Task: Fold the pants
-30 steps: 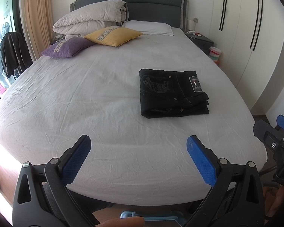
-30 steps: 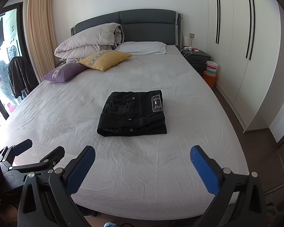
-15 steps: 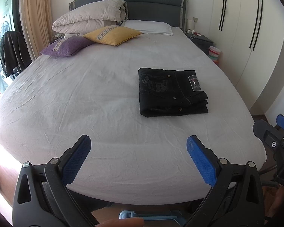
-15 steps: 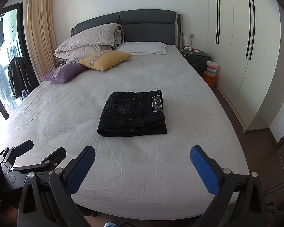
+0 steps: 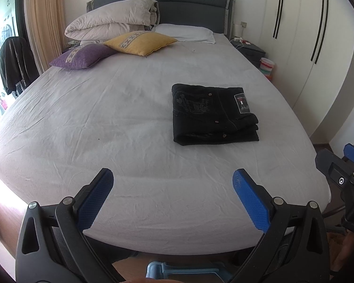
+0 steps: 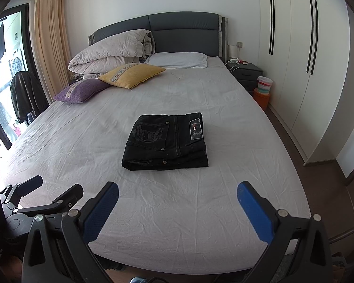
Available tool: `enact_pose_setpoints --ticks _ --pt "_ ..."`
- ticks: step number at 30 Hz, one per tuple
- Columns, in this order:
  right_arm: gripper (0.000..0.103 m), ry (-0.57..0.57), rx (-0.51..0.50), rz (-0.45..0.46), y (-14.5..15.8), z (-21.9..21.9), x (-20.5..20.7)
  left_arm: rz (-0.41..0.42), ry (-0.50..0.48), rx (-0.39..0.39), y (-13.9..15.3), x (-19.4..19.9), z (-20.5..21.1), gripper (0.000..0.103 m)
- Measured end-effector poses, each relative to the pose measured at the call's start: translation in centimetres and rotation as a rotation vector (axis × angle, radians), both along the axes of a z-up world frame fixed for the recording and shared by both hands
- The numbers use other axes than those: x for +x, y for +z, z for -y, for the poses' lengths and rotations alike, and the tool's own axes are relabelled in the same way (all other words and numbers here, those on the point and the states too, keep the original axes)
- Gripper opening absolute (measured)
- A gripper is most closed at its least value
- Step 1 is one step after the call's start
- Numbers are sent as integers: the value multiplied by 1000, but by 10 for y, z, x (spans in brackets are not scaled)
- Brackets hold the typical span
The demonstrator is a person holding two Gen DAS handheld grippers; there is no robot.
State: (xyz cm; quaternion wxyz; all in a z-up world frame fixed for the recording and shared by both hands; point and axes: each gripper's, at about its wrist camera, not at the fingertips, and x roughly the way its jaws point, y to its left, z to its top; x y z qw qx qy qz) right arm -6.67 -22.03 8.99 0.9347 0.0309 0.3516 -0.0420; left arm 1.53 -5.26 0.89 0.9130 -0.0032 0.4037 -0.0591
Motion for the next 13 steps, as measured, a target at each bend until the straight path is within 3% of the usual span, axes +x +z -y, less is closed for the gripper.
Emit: enact_pose_setpoints --ticks 13 --pt "103 -3 5 -4 0 0 -1 46 -7 28 6 -4 2 103"
